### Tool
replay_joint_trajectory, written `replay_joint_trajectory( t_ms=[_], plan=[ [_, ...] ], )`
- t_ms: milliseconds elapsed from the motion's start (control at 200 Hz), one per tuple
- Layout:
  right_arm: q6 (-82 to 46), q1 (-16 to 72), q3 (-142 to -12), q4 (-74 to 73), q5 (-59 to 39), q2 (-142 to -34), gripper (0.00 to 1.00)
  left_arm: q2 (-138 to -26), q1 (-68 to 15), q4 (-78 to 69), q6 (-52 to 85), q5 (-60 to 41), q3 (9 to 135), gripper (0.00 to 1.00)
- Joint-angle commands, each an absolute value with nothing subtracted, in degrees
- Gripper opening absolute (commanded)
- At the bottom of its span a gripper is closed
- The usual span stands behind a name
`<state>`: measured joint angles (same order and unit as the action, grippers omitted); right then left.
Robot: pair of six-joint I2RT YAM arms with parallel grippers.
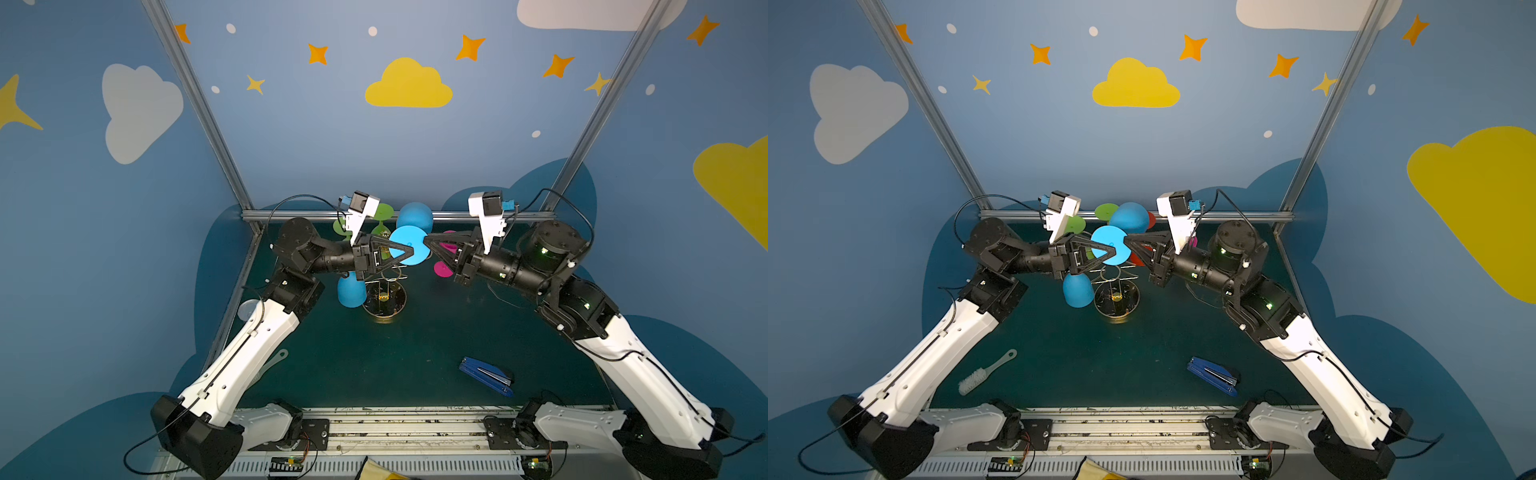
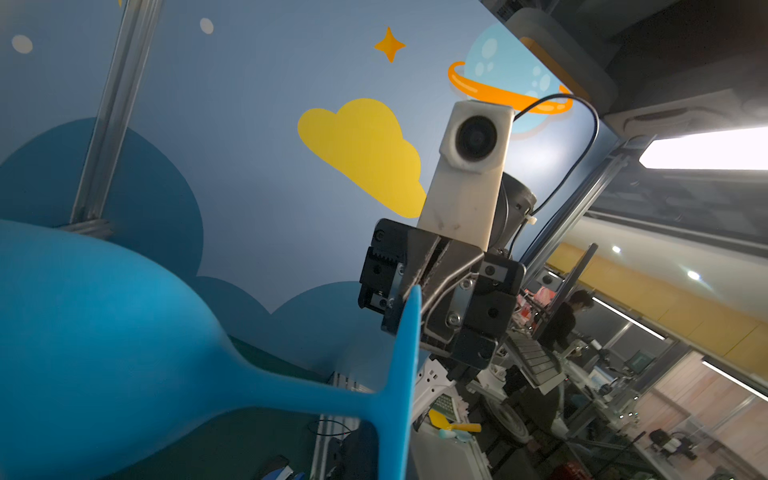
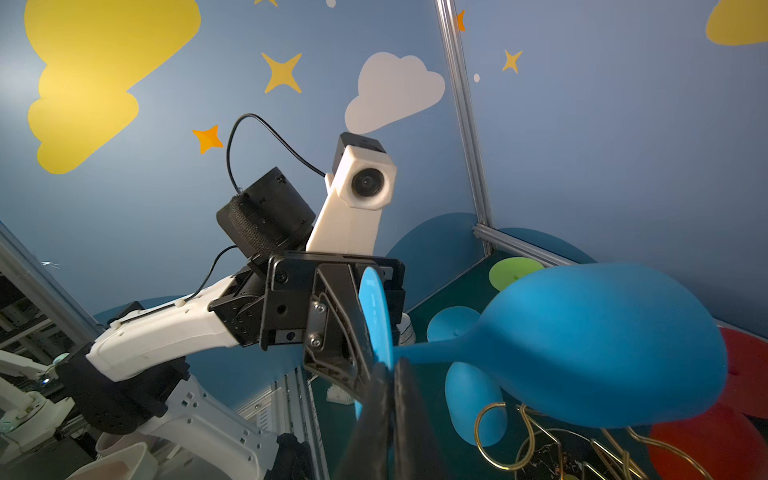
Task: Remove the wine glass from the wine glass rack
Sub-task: 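Open the right gripper and draw it back while the left holds the blue glass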
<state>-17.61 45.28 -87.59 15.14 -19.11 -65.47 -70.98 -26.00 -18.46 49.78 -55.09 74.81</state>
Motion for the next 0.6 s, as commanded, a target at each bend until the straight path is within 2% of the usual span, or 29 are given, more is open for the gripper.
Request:
replay_joint_trajectory(
  t_ms=[0, 90, 155, 345, 596],
  plan=[
    [-15.4, 44.0, -84.5, 17.6, -14.4, -60.6, 0.40, -70.0, -25.3, -20.8, 56.3, -48.9, 77.7, 0.03],
    [-13.5, 42.5, -81.2, 17.4, -11.5, -56.9, 0.64, -69.1, -25.1, -18.2, 57.1, -46.2, 77.8, 0.03],
    [-11.6, 41.3, -78.9, 16.8, -10.7, -54.4, 0.74, -68.5, -25.0, -17.2, 57.3, -44.7, 77.7, 0.03],
    [-4.7, 39.2, -73.0, 13.2, -7.2, -50.8, 0.79, -68.0, -25.0, -16.8, 60.8, -42.7, 77.3, 0.03],
    [8.2, 37.9, -66.5, 0.7, -13.0, -52.1, 0.84, -69.4, -24.2, -18.5, 68.6, -44.5, 77.4, 0.03]
  ],
)
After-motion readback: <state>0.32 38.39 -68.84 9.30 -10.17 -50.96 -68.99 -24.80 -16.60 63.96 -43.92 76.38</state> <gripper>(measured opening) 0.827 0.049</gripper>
